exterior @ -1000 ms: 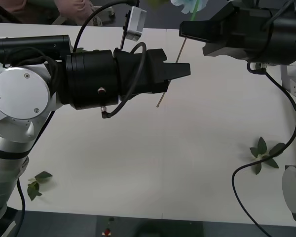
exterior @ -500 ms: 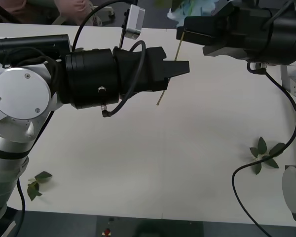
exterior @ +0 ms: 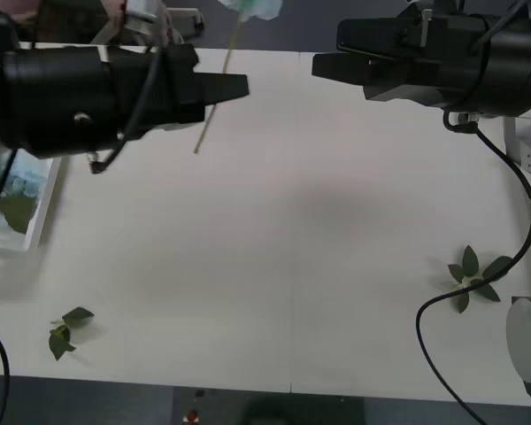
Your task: Put the red flowers into the right box and the blue flowers into the left box
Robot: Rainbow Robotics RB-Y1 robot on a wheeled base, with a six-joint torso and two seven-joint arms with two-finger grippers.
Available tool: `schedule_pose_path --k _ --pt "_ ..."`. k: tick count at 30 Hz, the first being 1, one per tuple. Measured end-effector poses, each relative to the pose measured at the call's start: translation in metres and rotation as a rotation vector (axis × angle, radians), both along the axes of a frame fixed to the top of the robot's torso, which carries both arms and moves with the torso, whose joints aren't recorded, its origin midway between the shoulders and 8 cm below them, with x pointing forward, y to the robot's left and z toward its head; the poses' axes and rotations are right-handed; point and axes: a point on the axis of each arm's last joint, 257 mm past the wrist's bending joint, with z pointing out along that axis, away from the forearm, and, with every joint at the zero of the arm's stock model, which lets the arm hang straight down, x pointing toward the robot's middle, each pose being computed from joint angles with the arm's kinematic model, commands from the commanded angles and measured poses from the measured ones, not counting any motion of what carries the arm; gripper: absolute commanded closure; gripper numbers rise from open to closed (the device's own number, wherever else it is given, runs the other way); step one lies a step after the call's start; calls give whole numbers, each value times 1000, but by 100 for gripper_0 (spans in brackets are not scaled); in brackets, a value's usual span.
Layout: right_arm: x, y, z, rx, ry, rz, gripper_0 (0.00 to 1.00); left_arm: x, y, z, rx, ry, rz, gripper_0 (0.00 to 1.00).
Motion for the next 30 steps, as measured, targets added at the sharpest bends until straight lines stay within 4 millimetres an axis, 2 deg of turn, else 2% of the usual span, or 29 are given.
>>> schedule_pose_path --k 4,10,13,15,18,20,24,30 --pt "1 -2 -4 1 10 -4 0 8 57 4 6 78 34 100" --pt "10 -27 -5 -9 10 -65 0 38 136 -20 46 202 151 100" --pt "17 -49 -10 -51 5 -113 0 52 171 -30 51 223 202 100" --pt "21 -68 -22 -113 3 -151 0 58 194 -38 71 222 224 100" --pt "17 -105 -40 -215 -7 -189 0 65 235 -55 113 246 285 100" --pt "15 -129 -42 -243 -20 -222 0 68 262 -63 123 274 331 100" --pt "10 -163 -47 -306 -103 -264 0 66 312 -75 137 290 414 100" --pt "7 -193 -71 -393 -293 -281 0 50 379 -112 181 337 527 100"
